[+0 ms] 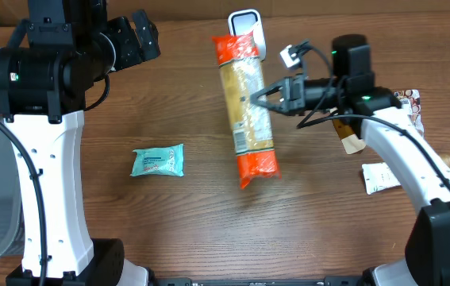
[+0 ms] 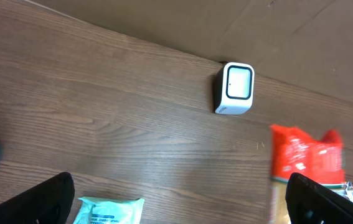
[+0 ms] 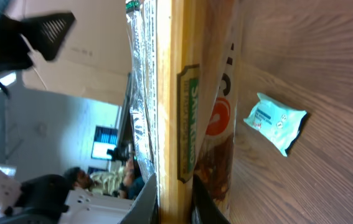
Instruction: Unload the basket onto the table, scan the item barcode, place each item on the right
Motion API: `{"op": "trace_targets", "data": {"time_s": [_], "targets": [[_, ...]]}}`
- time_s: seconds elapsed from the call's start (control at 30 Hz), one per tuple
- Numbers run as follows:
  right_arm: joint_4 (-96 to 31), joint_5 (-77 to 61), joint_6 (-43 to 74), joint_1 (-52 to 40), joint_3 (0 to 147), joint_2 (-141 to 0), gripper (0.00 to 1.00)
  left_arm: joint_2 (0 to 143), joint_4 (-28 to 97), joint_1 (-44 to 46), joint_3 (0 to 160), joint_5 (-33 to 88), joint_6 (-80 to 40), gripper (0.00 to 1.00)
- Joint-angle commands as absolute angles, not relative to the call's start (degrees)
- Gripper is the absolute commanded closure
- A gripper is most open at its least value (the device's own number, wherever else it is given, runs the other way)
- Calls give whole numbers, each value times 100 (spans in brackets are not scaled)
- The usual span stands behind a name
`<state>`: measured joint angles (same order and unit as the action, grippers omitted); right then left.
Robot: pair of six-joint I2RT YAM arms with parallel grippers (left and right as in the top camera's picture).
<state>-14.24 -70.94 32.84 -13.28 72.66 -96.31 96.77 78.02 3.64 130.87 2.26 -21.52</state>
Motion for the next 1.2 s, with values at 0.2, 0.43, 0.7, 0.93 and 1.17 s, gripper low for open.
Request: {"op": "trace_targets", "data": {"time_s": [0.2, 0.43, 0.7, 0.93, 1.17], "targets": [[-810, -6906, 4003, -1181, 7402, -9172, 96, 9712, 7782, 349, 13124, 169, -2231, 1], [-482, -6687, 4224, -1181, 7402, -9170, 96, 9712, 7782, 349, 13124, 169, -2231, 0], [-2405, -4818, 3085, -1389, 7369, -9172, 96, 9712, 7782, 349, 13124, 169, -2231, 0], [-3072, -3118, 2995, -2106, 7008, -9421, 96, 9712, 7782, 349, 13124, 169, -2231, 0], [-2451, -3420, 2864, -2311, 6788, -10860, 96, 9712, 7782, 349, 13124, 169, -2231, 0]]}}
